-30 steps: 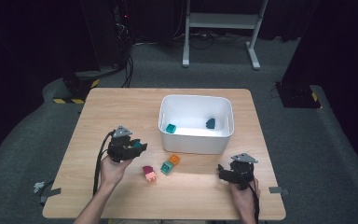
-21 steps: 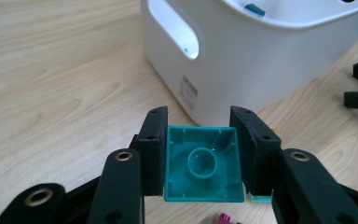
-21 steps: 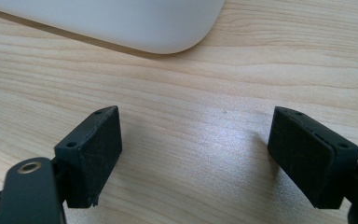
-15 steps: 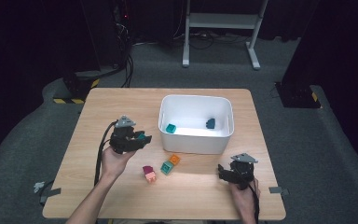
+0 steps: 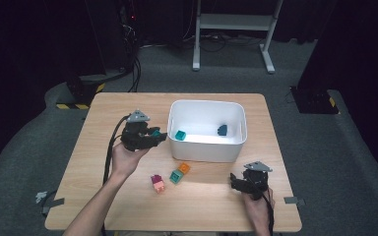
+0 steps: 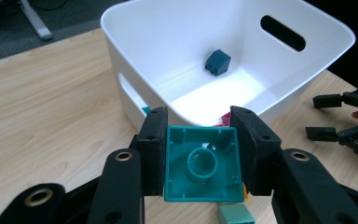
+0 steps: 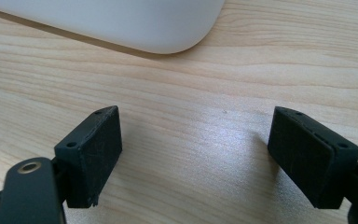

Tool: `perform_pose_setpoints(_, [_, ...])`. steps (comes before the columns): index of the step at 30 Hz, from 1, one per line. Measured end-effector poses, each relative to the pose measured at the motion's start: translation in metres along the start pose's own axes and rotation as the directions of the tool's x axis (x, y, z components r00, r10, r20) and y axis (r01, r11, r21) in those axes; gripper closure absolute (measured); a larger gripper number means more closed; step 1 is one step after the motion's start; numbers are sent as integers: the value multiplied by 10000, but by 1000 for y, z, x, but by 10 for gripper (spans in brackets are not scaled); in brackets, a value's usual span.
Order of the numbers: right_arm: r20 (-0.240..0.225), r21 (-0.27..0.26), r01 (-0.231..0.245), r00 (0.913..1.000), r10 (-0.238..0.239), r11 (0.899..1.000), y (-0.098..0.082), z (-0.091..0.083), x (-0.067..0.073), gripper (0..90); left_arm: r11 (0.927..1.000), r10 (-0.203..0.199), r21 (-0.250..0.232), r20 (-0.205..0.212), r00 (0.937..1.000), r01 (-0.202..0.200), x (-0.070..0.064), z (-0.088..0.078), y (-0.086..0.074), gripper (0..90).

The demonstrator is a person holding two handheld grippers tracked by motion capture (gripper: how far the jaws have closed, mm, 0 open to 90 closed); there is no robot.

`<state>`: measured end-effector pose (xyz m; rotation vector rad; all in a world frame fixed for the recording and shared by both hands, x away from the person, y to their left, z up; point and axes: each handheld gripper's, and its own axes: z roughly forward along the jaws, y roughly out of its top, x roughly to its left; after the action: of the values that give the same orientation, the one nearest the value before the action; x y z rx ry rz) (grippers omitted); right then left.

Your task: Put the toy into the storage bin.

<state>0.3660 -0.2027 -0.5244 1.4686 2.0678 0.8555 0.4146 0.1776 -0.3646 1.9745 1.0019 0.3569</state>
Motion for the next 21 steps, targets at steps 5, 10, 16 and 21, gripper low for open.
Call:
perform_pose_setpoints(5, [1,-1,-4,10000,4,10000,0,0,0,173,10000,96,-27,230,9997,-96,-2,3,11,583])
perform_pose_setpoints(10, [1,-2,-6,10000,6,10000,0,0,0,173,9999,128,-106,366,9992,-124,-3,6,20,583])
perform_pose_setpoints(16, [3,-4,-10,10000,10,10000,0,0,0,173,9998,191,-68,464,9987,-188,-4,11,29,583])
perform_pose_setpoints(21, [2,-3,-9,10000,9,10000,0,0,0,173,9995,303,-25,504,9983,-302,-7,16,36,582])
